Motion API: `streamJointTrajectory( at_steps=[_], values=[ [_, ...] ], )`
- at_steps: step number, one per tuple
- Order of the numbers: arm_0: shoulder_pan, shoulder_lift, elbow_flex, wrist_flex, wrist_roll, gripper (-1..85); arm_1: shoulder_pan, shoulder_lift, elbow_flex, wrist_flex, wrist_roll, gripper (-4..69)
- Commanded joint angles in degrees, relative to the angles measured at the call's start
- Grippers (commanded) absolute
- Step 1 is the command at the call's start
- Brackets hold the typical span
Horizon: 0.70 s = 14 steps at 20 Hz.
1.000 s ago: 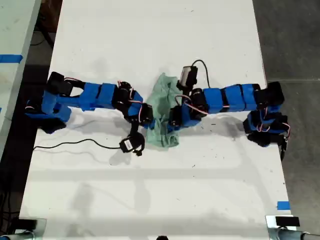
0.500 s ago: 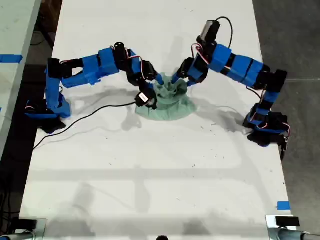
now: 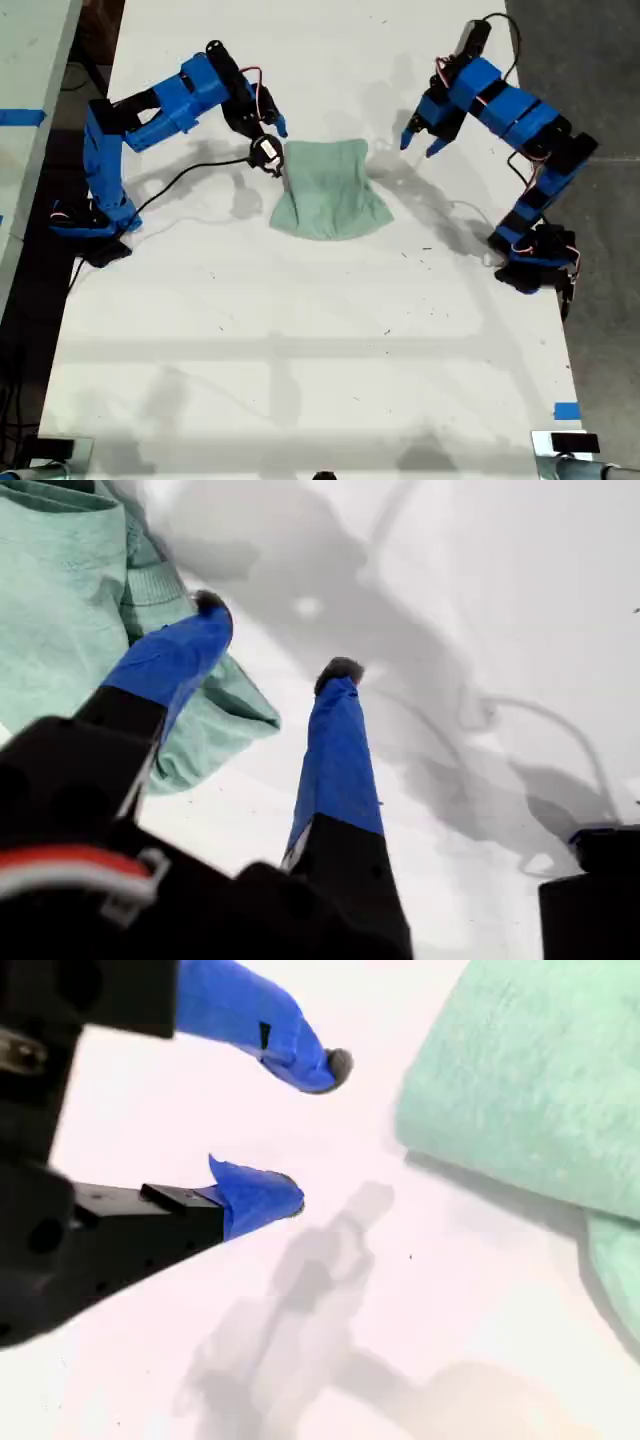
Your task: Fold t shirt
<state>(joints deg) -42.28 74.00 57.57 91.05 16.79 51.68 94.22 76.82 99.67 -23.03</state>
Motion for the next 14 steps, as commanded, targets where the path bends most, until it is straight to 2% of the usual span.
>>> streamJointTrajectory(
  at_steps=[1, 3, 5, 6, 8, 10, 12, 14],
  values=[
    [2.46, 15.91, 2.29, 0.53, 3.34, -0.2, -0.44, 15.82, 6.33, 1.23, -3.43, 1.1],
    [10.72, 30.5, 8.79, 0.53, 3.08, -0.3, -8.96, 32.34, 16.0, 1.14, 0.0, 1.1],
    [24.61, 45.88, 20.04, -0.97, -3.08, -0.3, -23.12, 49.75, 27.25, 0.44, 9.93, 1.1],
    [30.76, 54.14, 28.83, -4.13, -6.94, -0.3, -31.2, 56.51, 33.22, -0.79, 16.52, 1.1],
    [39.9, 72.33, 52.73, -15.82, -14.68, -0.3, -47.02, 68.38, 45.35, -6.68, 28.48, 1.1],
    [42.71, 85.08, 73.21, -23.91, -18.54, -0.3, -51.86, 80.16, 58.36, -13.27, 30.94, 1.1],
    [42.89, 94.66, 89.12, -31.64, -18.81, -0.3, -51.86, 93.69, 71.28, -16.44, 28.3, 1.1],
    [39.55, 112.32, 106.52, -35.86, -18.98, -0.3, -51.86, 107.31, 84.02, -17.31, 25.58, 1.1]
  ],
)
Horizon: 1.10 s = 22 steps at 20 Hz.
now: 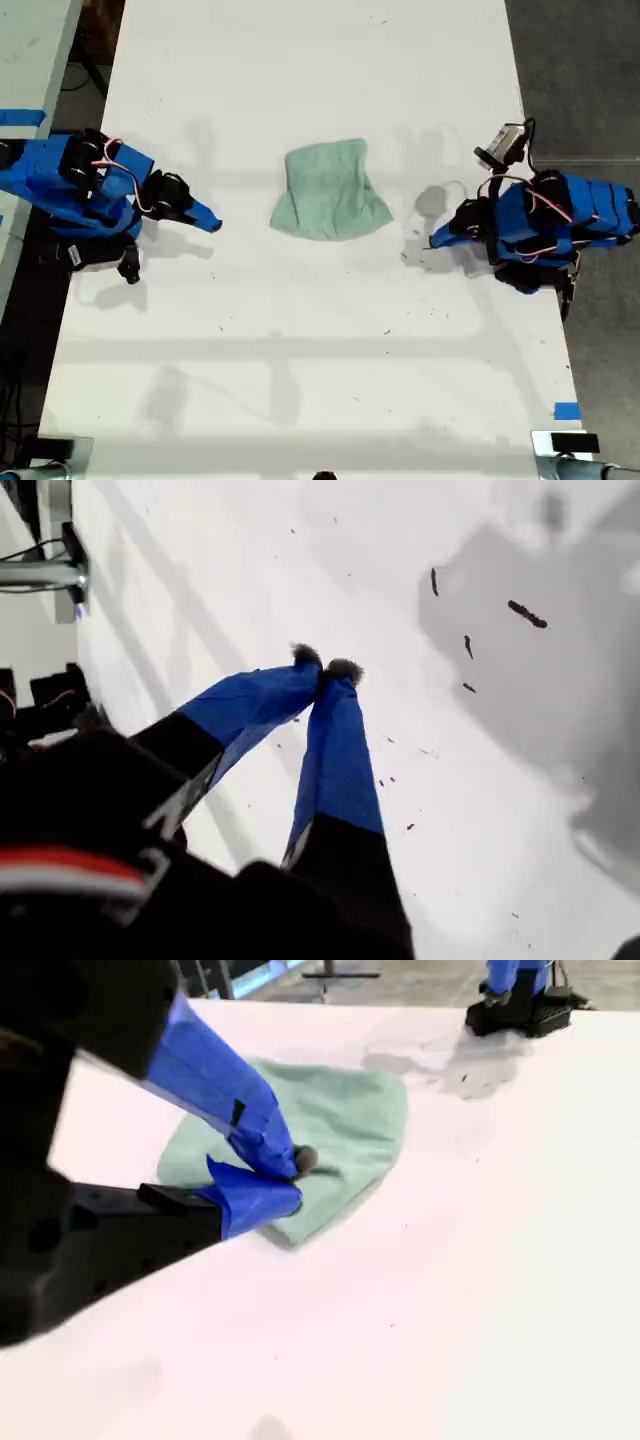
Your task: Fold t shirt
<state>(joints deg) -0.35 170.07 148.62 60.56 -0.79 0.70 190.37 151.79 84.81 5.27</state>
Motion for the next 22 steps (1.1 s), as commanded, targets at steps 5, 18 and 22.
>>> streamJointTrajectory(
  at_steps=[5, 18, 22],
  values=[
    [2.02, 36.56, 32.08, 0.53, -11.78, -0.1, -1.49, 10.55, 19.07, -4.04, 0.26, 1.4],
    [3.52, 36.56, 35.24, 0.7, -5.54, 12.8, -1.49, 10.63, 23.2, -2.81, -20.57, 7.0],
    [0.88, 36.56, 35.24, 0.7, -5.54, 12.8, -1.49, 10.63, 23.29, -2.81, -20.57, 7.0]
  ],
)
